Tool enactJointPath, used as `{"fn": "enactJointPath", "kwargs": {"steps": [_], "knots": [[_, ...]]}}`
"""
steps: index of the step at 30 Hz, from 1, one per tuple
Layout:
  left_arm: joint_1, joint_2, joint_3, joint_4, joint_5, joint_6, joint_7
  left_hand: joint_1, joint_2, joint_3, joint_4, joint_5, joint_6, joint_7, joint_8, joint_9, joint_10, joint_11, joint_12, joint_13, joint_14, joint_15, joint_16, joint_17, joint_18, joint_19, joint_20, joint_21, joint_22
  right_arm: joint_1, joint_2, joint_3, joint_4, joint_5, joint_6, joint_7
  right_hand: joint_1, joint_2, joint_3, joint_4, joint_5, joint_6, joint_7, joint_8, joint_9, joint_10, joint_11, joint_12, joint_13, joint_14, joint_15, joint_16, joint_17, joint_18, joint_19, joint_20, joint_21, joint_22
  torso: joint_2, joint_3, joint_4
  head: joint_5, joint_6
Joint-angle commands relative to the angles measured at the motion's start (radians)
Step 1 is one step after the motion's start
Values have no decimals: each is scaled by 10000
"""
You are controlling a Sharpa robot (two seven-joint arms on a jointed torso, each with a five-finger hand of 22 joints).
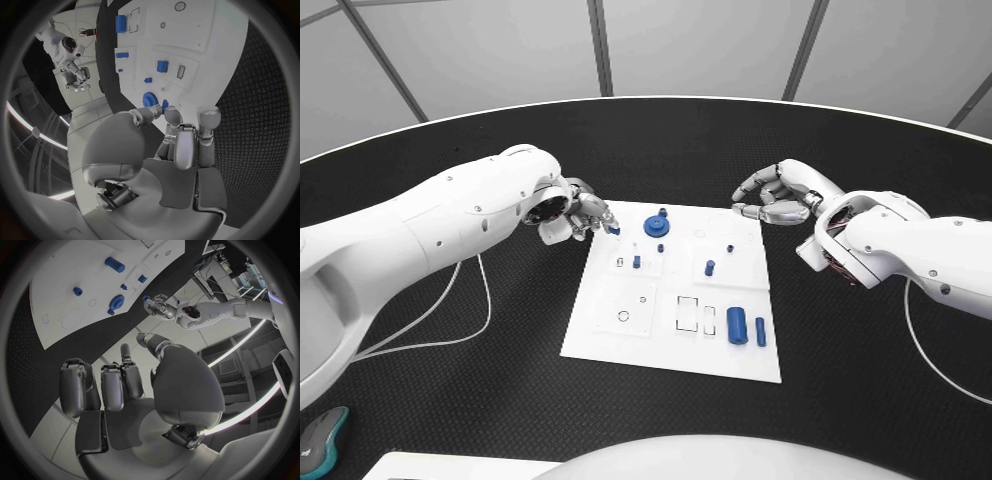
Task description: Assemble the parts on the task board
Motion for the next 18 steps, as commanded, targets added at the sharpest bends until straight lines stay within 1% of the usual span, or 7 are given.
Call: {"fn": "enactJointPath", "kwargs": {"steps": [1,4,6,8,10,13,18], "knots": [[12,-467,-1,667,-5,-299,56,-188,-24,1390,-1281,109,217,-115,70,-27,161,-32,56,85,544,-53,56,815,-155,112,-21,98,119,-1,-7,0,-6,0,-1,3,-77,-4,32,0,33,-65,0,54,-14,34,-63,38,1221,741,-84,-56,1343,105,335,-45,-39,1258,-68,-2,81,-23,-39],[17,-767,-5,1160,-178,-549,125,-347,-74,1520,-1371,326,294,-146,91,-77,271,-64,61,142,570,-83,71,849,-166,158,-50,153,186,-1,-15,0,-10,0,-1,7,-77,-4,32,0,33,-65,0,54,-14,34,-63,38,1221,741,-84,-56,1343,105,335,-45,-39,1258,-86,-17,120,-22,-54],[18,-917,-10,1426,-356,-686,174,-431,-103,1569,-1412,486,341,-165,107,-102,355,-82,84,219,588,-102,86,885,-179,200,-65,199,257,-1,-19,0,-14,0,-3,10,-77,-4,32,0,33,-65,0,54,-14,34,-63,38,1221,741,-84,-56,1343,105,335,-45,-39,1258,-94,-17,137,-17,-67],[16,-1021,-26,1643,-558,-804,216,-502,-127,1603,-1446,633,384,-186,122,-126,432,-99,107,293,598,-118,93,902,-194,248,-80,249,340,-2,-21,0,-16,0,-5,13,-73,-1,37,-2,38,-68,-2,57,-16,31,-65,34,1217,743,-85,-52,1350,107,331,-46,-47,1252,-81,-6,114,16,-60],[10,-1106,-97,1852,-852,-926,267,-562,-153,1628,-1476,783,419,-200,135,-145,483,-115,116,330,603,-133,96,909,-203,277,-91,280,386,-2,-20,0,-16,0,-6,17,-73,-1,37,-2,38,-68,-2,57,-16,31,-65,34,1217,743,-85,-52,1350,107,331,-46,-47,1252,-71,-4,108,43,-45],[-21,-1162,-177,2108,-1262,-1094,340,-679,-194,1675,-1536,1073,482,-232,173,-189,587,-147,133,424,618,-164,110,944,-215,325,-120,333,458,-3,-13,0,-17,0,-9,25,-73,-1,37,-2,38,-68,-2,57,-16,31,-65,34,1217,743,-85,-52,1350,107,331,-46,-47,1252,-53,-15,88,84,-38],[-67,-1192,-242,2410,-1613,-1313,419,-730,-215,1693,-1564,1222,508,-245,193,-209,642,-161,153,489,632,-176,129,987,-227,362,-131,374,525,-4,-8,-1,-19,0,-12,34,-73,-1,37,-2,38,-68,-2,57,-16,31,-65,34,1217,743,-85,-52,1350,107,331,-46,-47,1252,-47,-4,65,109,-63]]}}
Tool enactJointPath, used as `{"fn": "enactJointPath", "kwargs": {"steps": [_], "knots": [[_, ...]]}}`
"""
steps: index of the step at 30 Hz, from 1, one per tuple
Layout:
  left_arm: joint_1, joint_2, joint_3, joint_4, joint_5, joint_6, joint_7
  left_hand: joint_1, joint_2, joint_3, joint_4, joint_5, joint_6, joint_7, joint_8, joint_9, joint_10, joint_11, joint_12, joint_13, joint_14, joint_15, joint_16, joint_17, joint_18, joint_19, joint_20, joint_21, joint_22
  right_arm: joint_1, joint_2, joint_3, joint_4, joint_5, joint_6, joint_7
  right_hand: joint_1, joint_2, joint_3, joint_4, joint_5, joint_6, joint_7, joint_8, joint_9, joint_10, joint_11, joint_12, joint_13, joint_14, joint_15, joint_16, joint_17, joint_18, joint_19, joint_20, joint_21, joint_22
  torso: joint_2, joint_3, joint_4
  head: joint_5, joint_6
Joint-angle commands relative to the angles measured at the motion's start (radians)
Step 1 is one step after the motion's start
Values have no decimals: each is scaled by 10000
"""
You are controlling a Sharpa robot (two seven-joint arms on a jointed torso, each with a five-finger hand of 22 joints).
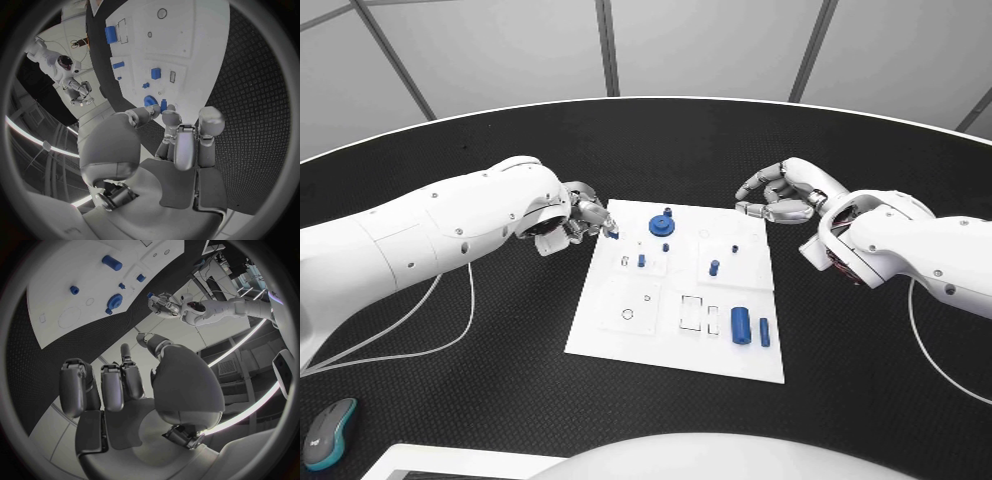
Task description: Assemble the parts on the task board
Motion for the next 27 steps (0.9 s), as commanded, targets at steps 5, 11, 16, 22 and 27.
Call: {"fn": "enactJointPath", "kwargs": {"steps": [5,11,16,22,27], "knots": [[-69,11,-72,280,-402,-252,108,-130,-8,1429,-1398,289,213,-98,59,-42,177,-18,72,120,685,-86,69,1047,-80,105,-3,81,72,0,1,-1,5,0,-14,9,-73,-1,37,-1,39,-68,-3,58,-16,31,-65,34,1219,743,-85,-52,1352,107,331,-46,-47,1252,22,11,-6,19,-13],[-237,72,-118,396,-615,-290,148,-191,-29,1437,-1432,477,252,-117,86,-70,251,-35,106,220,701,-101,94,1103,-93,142,-16,127,146,-1,24,-1,-3,0,-16,17,-65,2,47,-6,50,-76,-3,60,-20,22,-67,23,1209,738,-86,-65,1331,109,328,-47,-55,1246,15,6,-5,9,-35],[-419,166,-132,404,-711,-164,99,-270,-53,1430,-1469,755,298,-137,116,-109,336,-54,149,351,715,-119,118,1155,-104,170,-31,171,208,-1,38,-1,-7,0,-13,21,-65,2,47,-6,50,-76,-3,60,-20,22,-67,23,1209,738,-86,-65,1331,109,328,-47,-55,1246,28,-8,-10,2,-51],[-527,223,-141,353,-821,-82,1,-320,-60,1419,-1491,971,323,-149,135,-138,371,-66,160,403,722,-129,131,1181,-107,177,-41,192,232,-2,36,-1,-7,0,-10,22,-65,2,47,-6,50,-76,-3,60,-20,22,-67,23,1209,738,-86,-65,1331,109,328,-47,-55,1246,38,-8,-9,-2,-64],[-567,253,-145,278,-898,-153,-34,-340,-70,1411,-1507,1074,341,-156,149,-150,408,-74,186,474,730,-135,144,1213,-113,192,-45,212,266,-3,42,-1,-13,0,-4,26,-65,2,47,-6,50,-76,-3,60,-20,22,-67,23,1209,738,-86,-65,1331,109,328,-47,-55,1246,26,-9,4,-9,-93]]}}
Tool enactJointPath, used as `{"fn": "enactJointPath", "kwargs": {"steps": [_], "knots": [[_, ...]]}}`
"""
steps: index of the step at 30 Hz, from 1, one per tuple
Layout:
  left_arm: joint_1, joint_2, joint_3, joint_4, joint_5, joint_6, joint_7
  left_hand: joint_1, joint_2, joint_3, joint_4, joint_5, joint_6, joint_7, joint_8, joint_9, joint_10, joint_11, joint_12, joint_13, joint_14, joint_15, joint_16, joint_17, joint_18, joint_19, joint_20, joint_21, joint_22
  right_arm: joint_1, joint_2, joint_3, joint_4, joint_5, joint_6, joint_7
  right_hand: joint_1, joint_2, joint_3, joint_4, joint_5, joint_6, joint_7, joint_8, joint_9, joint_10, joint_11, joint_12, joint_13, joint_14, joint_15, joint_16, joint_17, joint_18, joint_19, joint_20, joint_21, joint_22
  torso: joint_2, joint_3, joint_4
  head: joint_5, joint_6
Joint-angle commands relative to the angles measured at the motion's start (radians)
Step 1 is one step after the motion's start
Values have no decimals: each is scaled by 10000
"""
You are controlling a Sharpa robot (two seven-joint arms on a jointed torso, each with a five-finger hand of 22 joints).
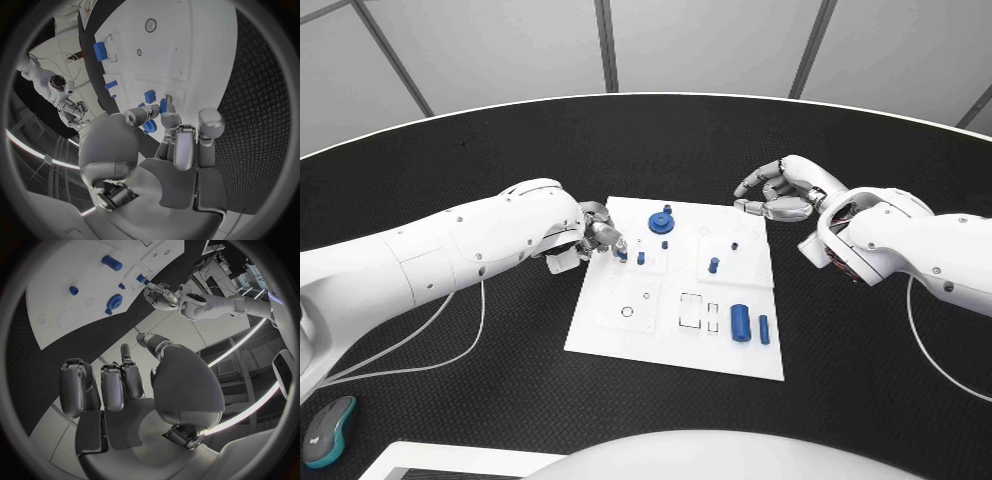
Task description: Assemble the parts on the task board
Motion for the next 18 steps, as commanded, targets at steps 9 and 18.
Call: {"fn": "enactJointPath", "kwargs": {"steps": [9,18], "knots": [[-28,129,-3,-142,-158,-54,-75,12,88,1199,-1290,214,214,-107,52,-21,164,-40,96,99,744,-73,86,1266,-127,115,-14,99,87,-9,14,0,-12,0,14,10,-57,8,59,-10,67,-81,-3,65,-12,21,-67,22,1210,739,-87,-63,1338,110,325,-49,-62,1241,-1,13,-12,-3,-38],[-31,229,-4,-266,-263,211,-155,-4,80,1191,-1302,289,234,-115,67,-29,209,-47,128,174,759,-78,110,1324,-138,145,-18,133,149,-13,2,0,-8,0,21,8,-57,8,59,-10,67,-81,-3,65,-12,21,-67,22,1210,739,-87,-63,1338,110,325,-49,-62,1241,-5,13,0,-31,-64]]}}
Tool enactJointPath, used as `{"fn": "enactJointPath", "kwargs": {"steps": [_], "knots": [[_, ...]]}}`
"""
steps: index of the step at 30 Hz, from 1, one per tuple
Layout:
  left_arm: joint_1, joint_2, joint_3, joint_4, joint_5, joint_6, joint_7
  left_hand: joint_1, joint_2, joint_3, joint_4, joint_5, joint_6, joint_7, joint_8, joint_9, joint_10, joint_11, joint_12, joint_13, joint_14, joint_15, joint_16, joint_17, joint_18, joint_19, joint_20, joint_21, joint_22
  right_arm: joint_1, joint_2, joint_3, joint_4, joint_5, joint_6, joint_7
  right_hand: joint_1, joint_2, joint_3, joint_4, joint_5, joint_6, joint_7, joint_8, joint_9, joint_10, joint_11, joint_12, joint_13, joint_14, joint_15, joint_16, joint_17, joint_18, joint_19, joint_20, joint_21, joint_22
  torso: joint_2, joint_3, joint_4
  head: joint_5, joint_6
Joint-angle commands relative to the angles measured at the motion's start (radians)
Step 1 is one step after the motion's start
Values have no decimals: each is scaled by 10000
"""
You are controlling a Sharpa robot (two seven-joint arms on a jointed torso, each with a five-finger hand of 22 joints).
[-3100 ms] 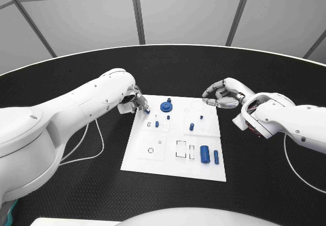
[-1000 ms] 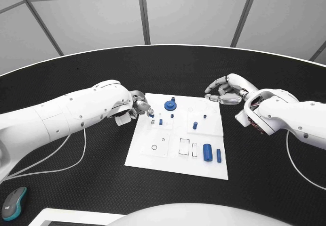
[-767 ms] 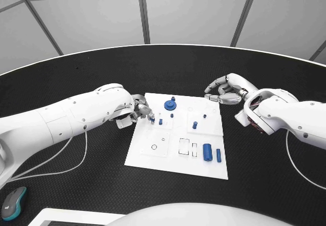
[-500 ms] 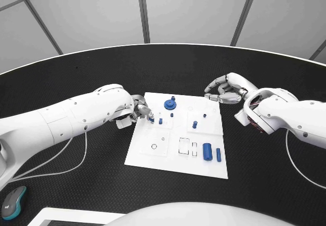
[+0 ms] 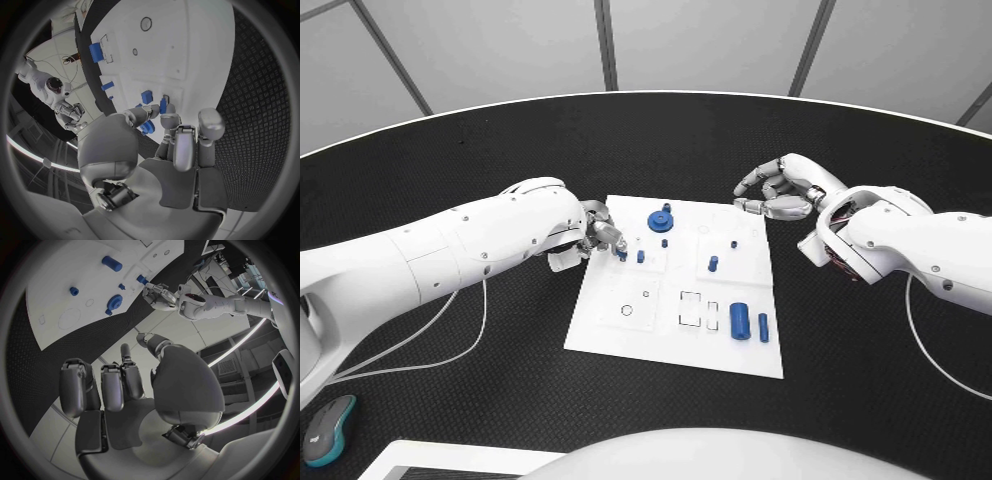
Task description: Assemble the parts on the task board
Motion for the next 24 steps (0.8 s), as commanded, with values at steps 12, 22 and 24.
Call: {"fn": "enactJointPath", "kwargs": {"steps": [12,22,24], "knots": [[-2,76,-4,-166,-202,285,16,-13,65,1195,-1303,83,158,-91,78,2,136,-40,62,28,732,-45,50,1362,-134,41,-3,39,-21,-2,4,0,-9,1,2,11,-57,8,59,-10,67,-81,-3,65,-14,21,-67,22,1210,739,-88,-63,1339,111,325,-49,-62,1241,1,-20,25,-37,-18],[-10,133,-5,-190,-516,129,115,-14,59,1191,-1308,87,159,-92,79,0,125,-40,51,2,735,-44,54,1372,-129,27,-4,27,-49,-3,12,0,-11,1,9,21,-57,8,59,-10,67,-81,-3,65,-14,21,-67,22,1210,739,-88,-63,1339,111,325,-49,-62,1241,9,-21,19,-33,-22],[-12,147,-5,-192,-532,121,121,-14,59,1191,-1308,87,159,-92,79,0,125,-40,51,2,735,-44,54,1372,-129,27,-4,27,-49,-3,10,0,-9,1,9,21,-57,8,59,-10,67,-81,-3,65,-14,21,-67,22,1210,739,-88,-63,1339,111,325,-49,-62,1241,9,-19,15,-39,-26]]}}
